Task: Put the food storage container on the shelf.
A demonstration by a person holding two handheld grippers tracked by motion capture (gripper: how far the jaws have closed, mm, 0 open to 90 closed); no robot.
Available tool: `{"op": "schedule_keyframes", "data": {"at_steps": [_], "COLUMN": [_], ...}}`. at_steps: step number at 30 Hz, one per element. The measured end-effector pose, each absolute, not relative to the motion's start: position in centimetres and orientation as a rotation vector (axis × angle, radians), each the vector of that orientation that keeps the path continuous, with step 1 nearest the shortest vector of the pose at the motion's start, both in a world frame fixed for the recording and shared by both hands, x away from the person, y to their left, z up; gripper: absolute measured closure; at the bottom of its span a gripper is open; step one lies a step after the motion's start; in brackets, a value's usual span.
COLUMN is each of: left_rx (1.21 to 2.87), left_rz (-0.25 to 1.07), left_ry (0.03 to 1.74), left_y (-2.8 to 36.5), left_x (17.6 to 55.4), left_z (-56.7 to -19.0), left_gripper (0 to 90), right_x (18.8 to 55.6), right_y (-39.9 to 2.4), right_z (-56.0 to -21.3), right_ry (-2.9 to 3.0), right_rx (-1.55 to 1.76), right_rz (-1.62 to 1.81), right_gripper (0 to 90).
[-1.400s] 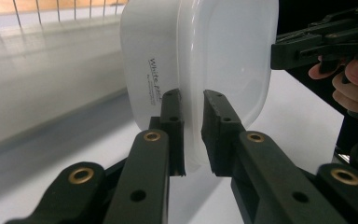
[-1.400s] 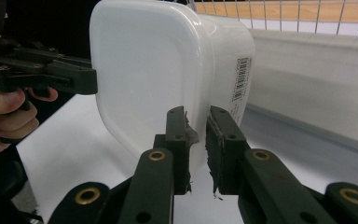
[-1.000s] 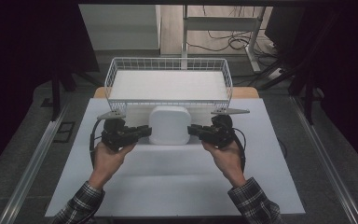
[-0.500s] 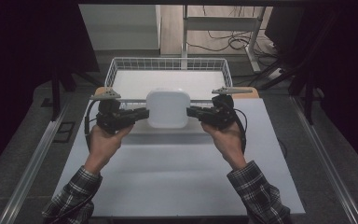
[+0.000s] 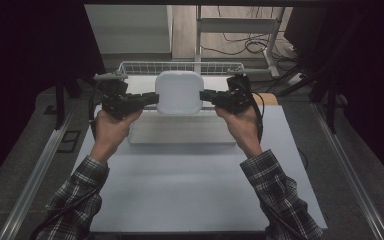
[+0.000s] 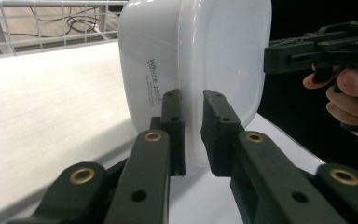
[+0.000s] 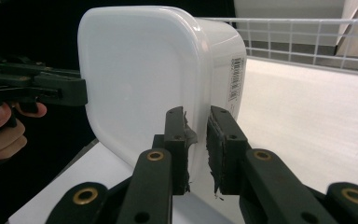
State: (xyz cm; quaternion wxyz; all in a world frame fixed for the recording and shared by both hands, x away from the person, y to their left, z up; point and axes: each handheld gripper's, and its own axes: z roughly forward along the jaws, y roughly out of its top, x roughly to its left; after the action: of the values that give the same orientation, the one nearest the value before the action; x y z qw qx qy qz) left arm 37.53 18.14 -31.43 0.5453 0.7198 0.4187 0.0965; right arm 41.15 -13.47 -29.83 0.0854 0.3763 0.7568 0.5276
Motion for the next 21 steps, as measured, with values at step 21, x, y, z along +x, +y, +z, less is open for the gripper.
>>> {"op": "schedule_keyframes", "data": {"at_steps": [21], "left_rx": [1.704], "left_rz": [0.184], "left_ry": [1.045], "left_y": [17.2], "left_x": [41.2], "left_z": [-31.6], "left_gripper": [70.7], "right_x": [44.9], "right_y": [-13.5], "right_z": [-29.7], "right_ry": [2.259], "right_rx": [1.243], "right_rz": [1.571], "right_gripper": [70.0]}}
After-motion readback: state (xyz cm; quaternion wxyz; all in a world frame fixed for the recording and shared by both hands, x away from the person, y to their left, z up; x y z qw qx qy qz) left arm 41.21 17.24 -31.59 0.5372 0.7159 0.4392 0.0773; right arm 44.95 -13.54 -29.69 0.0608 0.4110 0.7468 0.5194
